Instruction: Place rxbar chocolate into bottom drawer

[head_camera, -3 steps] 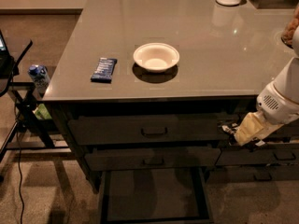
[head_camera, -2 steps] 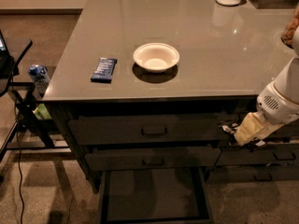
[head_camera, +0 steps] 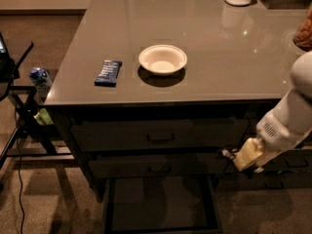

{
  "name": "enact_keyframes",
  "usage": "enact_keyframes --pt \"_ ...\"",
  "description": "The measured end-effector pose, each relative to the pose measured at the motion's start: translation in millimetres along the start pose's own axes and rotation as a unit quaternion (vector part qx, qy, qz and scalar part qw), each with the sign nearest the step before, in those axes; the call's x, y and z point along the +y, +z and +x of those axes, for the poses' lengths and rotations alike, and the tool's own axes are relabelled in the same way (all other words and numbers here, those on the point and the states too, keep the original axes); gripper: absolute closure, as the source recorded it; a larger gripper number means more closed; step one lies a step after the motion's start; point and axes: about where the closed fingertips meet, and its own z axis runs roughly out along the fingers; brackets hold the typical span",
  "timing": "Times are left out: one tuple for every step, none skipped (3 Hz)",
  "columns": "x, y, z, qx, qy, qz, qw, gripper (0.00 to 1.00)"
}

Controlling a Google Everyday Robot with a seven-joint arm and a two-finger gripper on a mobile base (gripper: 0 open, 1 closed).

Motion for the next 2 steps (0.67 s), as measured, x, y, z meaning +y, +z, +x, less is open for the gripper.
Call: enact_keyframes --pt "6 52 8 0.019 0.009 -0.033 0.9992 1.00" --pt "11 92 10 0.035 0.016 -0.054 0.9978 1.00"
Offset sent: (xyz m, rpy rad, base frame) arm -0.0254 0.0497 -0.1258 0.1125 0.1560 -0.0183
